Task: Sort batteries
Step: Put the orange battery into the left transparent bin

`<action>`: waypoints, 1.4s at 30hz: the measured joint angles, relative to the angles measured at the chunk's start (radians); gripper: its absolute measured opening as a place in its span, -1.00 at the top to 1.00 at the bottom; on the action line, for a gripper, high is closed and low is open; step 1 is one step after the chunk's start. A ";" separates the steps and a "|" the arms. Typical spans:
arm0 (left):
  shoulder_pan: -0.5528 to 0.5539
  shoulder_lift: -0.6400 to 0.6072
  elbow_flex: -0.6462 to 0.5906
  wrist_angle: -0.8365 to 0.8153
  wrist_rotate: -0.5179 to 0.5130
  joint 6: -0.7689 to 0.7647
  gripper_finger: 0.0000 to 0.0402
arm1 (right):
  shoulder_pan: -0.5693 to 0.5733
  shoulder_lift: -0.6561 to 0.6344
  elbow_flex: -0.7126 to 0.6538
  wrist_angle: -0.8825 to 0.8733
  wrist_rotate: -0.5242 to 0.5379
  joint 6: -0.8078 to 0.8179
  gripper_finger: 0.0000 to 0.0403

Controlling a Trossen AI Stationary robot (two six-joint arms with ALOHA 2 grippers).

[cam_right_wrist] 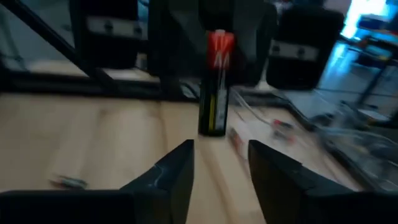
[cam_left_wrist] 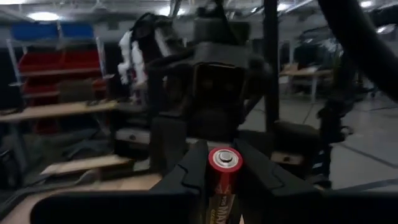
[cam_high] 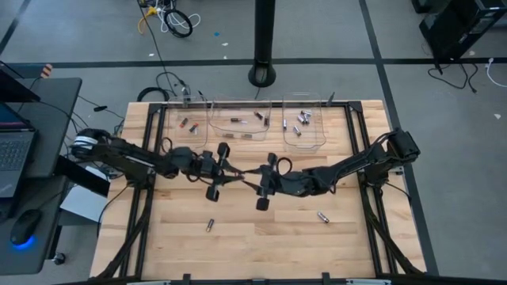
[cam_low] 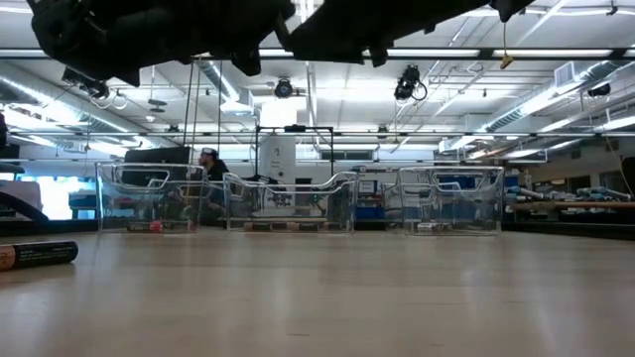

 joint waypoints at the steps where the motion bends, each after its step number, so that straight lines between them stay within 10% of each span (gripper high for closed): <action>1: 0.017 -0.022 0.000 -0.035 0.002 0.001 0.71 | 0.002 -0.004 0.000 -0.020 0.017 0.000 0.18; 22: 0.629 -0.298 0.431 -1.641 -0.165 -0.002 0.71 | 0.056 -0.110 -0.001 -0.501 0.289 0.243 0.28; 42: 0.995 0.104 0.404 -1.735 -0.171 0.051 0.71 | 0.050 -0.110 -0.043 -0.503 0.293 0.293 0.29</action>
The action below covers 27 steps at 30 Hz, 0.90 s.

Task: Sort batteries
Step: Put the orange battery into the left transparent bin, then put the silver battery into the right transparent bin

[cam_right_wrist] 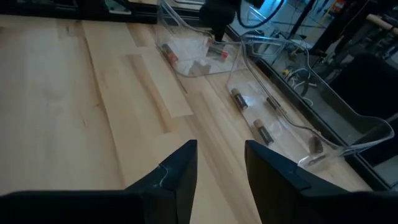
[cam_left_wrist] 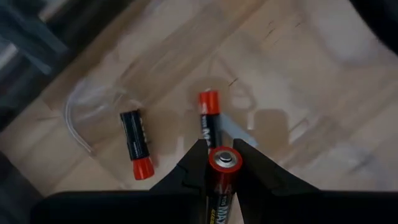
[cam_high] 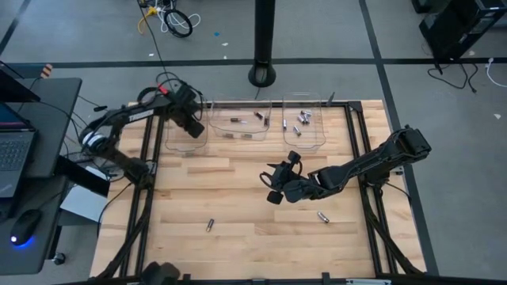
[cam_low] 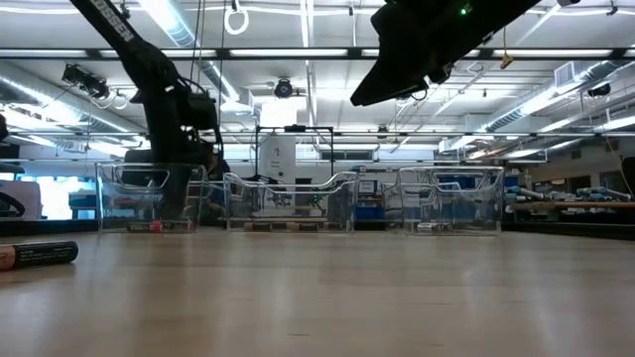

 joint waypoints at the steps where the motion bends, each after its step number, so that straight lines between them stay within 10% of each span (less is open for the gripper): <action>1: 0.001 0.017 0.000 0.001 -0.011 0.000 0.71 | 0.000 0.000 0.000 -0.001 0.000 0.000 0.29; 27: 0.001 0.088 0.020 0.036 -0.079 0.029 0.39 | 0.000 0.000 0.000 -0.006 0.000 0.000 0.29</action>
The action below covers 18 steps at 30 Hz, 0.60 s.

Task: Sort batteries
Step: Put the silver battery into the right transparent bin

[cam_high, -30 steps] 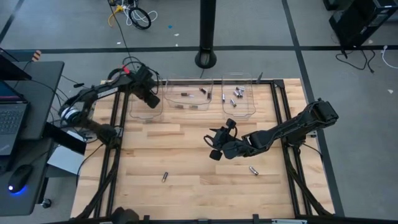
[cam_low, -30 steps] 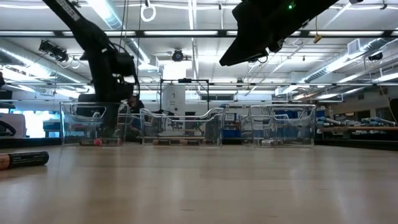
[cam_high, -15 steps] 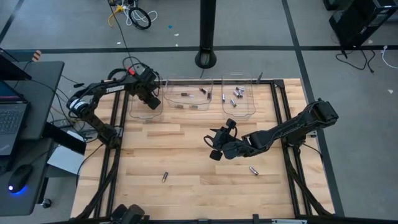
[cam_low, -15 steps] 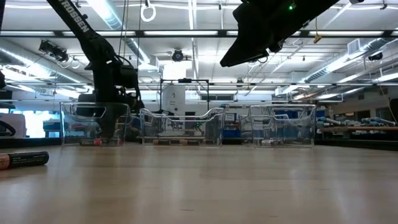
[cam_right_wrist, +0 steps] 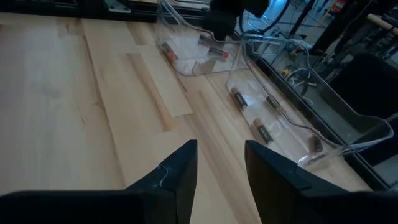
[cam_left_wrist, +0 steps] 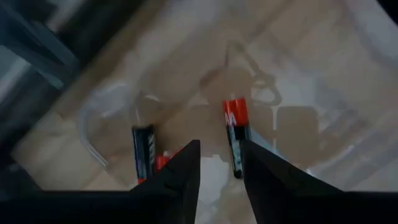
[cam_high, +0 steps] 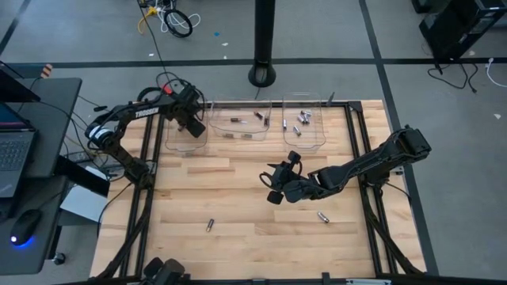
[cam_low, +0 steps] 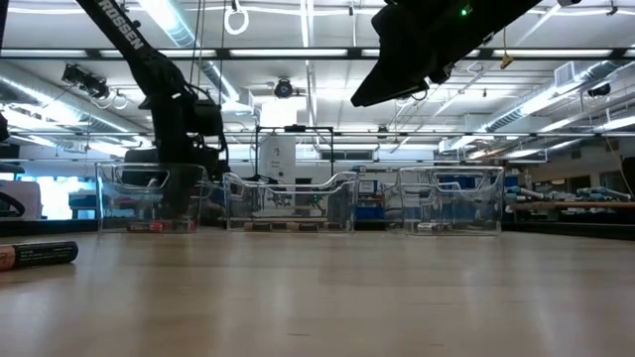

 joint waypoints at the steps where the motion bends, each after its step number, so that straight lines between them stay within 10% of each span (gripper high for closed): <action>1: 0.000 -0.005 0.008 0.000 0.000 0.002 0.39 | 0.000 0.000 0.000 0.000 0.000 0.000 0.29; 11: -0.098 -0.222 0.047 0.004 -0.017 0.021 0.57 | 0.013 -0.003 0.000 -0.046 -0.017 0.003 0.29; 18: -0.325 -0.421 0.047 0.039 -0.016 0.004 0.81 | 0.080 -0.083 0.000 -0.378 -0.179 0.304 0.29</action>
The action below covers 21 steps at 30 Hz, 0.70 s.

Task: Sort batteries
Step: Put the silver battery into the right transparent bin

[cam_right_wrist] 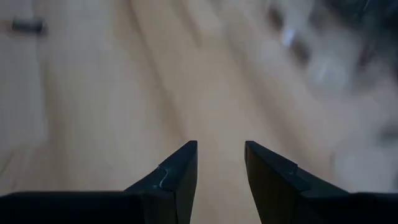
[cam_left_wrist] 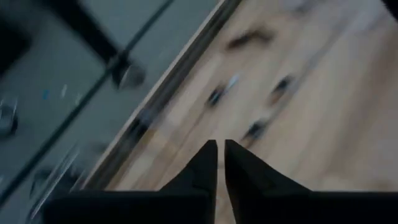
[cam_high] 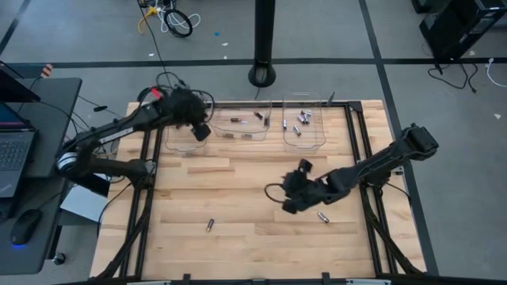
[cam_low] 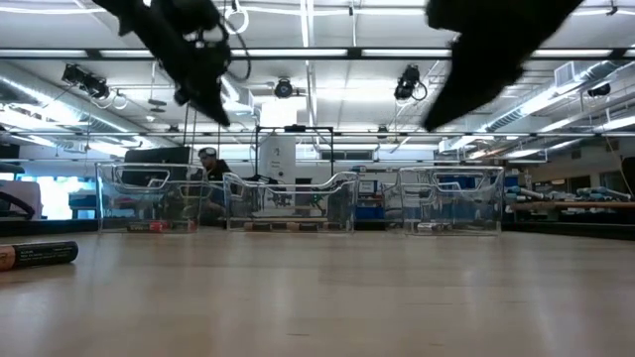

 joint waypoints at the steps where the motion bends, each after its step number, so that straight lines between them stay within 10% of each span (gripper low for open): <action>1: -0.040 -0.019 0.000 0.017 -0.003 -0.007 0.84 | 0.016 -0.013 0.000 -0.065 -0.034 0.069 0.29; 9: -0.303 -0.107 -0.130 0.339 -0.033 -0.015 0.93 | 0.135 -0.023 0.000 -0.462 -0.342 0.529 0.29; 21: -0.534 -0.118 -0.380 0.756 -0.051 -0.032 0.93 | 0.181 -0.014 -0.096 -0.455 -0.578 0.736 0.28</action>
